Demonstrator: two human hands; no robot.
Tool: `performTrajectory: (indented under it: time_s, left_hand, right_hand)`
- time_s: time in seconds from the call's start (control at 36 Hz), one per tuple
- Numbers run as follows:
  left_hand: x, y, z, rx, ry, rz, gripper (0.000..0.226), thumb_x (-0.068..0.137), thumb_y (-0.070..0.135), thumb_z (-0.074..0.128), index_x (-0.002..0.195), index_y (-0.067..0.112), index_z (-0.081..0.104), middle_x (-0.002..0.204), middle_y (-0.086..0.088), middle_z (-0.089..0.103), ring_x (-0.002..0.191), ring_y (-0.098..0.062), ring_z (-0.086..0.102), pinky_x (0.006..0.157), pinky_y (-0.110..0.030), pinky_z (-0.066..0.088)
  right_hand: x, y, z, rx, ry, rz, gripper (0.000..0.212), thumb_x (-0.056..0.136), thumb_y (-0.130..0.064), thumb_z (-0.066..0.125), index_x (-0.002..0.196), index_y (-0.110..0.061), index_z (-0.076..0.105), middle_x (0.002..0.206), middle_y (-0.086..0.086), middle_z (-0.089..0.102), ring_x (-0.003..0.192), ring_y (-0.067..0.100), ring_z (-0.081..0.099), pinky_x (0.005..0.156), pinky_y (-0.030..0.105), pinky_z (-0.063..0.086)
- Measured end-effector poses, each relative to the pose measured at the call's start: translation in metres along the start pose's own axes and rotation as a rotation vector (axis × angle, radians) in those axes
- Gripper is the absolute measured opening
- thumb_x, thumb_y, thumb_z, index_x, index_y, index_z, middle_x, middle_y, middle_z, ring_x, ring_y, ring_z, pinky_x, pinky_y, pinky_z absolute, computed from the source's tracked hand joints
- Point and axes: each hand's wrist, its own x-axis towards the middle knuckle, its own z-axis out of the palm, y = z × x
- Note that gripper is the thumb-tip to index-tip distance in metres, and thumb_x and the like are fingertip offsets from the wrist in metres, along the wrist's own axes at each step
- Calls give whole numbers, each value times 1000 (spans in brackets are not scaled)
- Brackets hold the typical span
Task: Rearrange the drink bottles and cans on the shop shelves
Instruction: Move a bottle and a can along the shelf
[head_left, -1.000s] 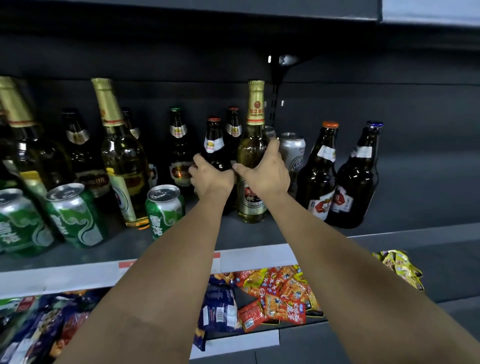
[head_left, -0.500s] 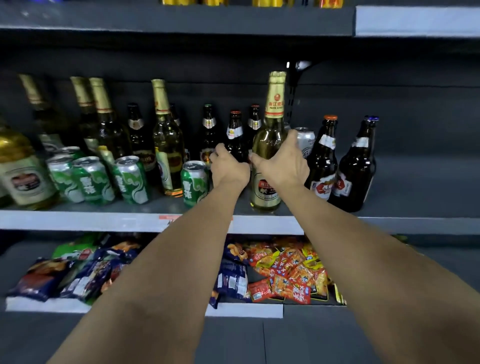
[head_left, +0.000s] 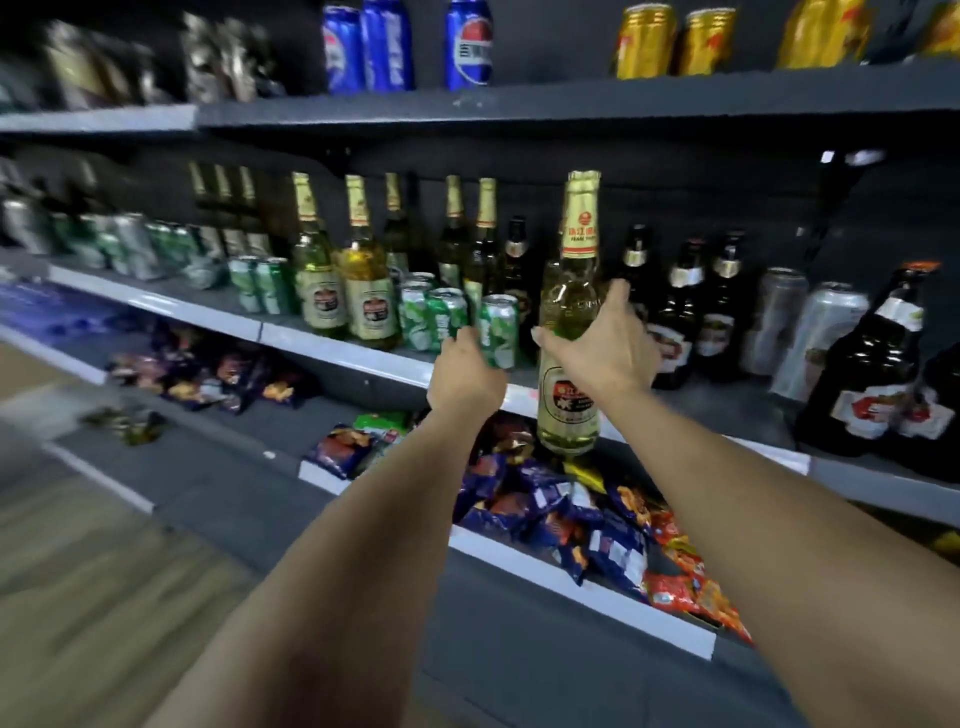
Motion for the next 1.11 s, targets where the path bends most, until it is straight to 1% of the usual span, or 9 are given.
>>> performTrajectory:
  time_s: [0.14, 0.25, 0.39, 0.56, 0.72, 0.83, 0.92, 0.97, 1.11]
  left_hand:
    - [20, -74, -57, 123, 45, -42, 45, 92, 11, 48, 136, 12, 38, 133, -11, 46, 109, -31, 53, 75, -40, 48]
    - [42, -133, -107, 223, 80, -53, 43, 91, 11, 49, 133, 11, 43, 134, -12, 45, 113, -33, 52, 81, -41, 47]
    - [73, -209, -168, 348, 77, -68, 44, 89, 13, 52, 132, 11, 43, 131, -14, 44, 117, -35, 48, 89, -47, 47]
    - [110, -289, -224, 439, 72, -87, 43, 87, 10, 52, 130, 13, 44, 126, -11, 44, 115, -33, 48, 73, -41, 42]
    - [151, -363, -262, 458, 66, -119, 36, 86, 12, 52, 122, 15, 47, 124, -8, 46, 114, -30, 48, 71, -41, 43]
    - [180, -407, -281, 476, 61, -170, 41, 87, 16, 54, 127, 16, 45, 126, -7, 45, 117, -29, 47, 75, -40, 43]
    - [209, -436, -293, 485, 83, -193, 43, 86, 9, 50, 128, 17, 45, 126, -7, 45, 115, -28, 49, 70, -37, 44]
    - [232, -450, -301, 492, 93, -186, 41, 85, 7, 48, 126, 16, 47, 125, -7, 47, 112, -28, 50, 69, -37, 45]
    - [301, -477, -316, 526, 72, -137, 38, 85, 8, 48, 122, 16, 48, 123, -7, 46, 114, -29, 49, 81, -43, 49]
  right_hand:
    - [-6, -69, 51, 53, -52, -55, 89, 70, -62, 71, 135, -17, 30, 122, 7, 57, 105, 31, 59, 70, 34, 44]
    - [-14, -131, 99, 83, -88, -81, 83, 71, -62, 72, 130, -18, 34, 119, 6, 60, 104, 30, 60, 66, 32, 41]
    - [-26, -218, 165, 161, -145, -102, 84, 68, -61, 75, 127, -16, 37, 119, 5, 61, 103, 29, 61, 69, 34, 45]
    - [-35, -306, 231, 226, -214, -93, 92, 70, -56, 76, 137, -13, 30, 134, 7, 53, 118, 30, 54, 81, 37, 46]
    - [-25, -376, 293, 253, -247, -85, 99, 69, -57, 76, 142, -14, 25, 135, 8, 52, 119, 31, 54, 82, 38, 46]
    - [-10, -414, 335, 275, -252, -96, 100, 68, -57, 77, 142, -14, 26, 132, 8, 54, 115, 30, 56, 77, 35, 45]
    - [5, -438, 368, 284, -254, -117, 93, 67, -56, 79, 135, -15, 30, 127, 8, 57, 111, 31, 58, 78, 37, 48]
    - [20, -454, 390, 286, -251, -124, 98, 67, -57, 78, 139, -14, 27, 129, 9, 57, 113, 31, 58, 80, 38, 48]
    - [63, -491, 448, 318, -223, -123, 104, 66, -56, 79, 143, -12, 23, 133, 10, 53, 116, 32, 55, 84, 41, 50]
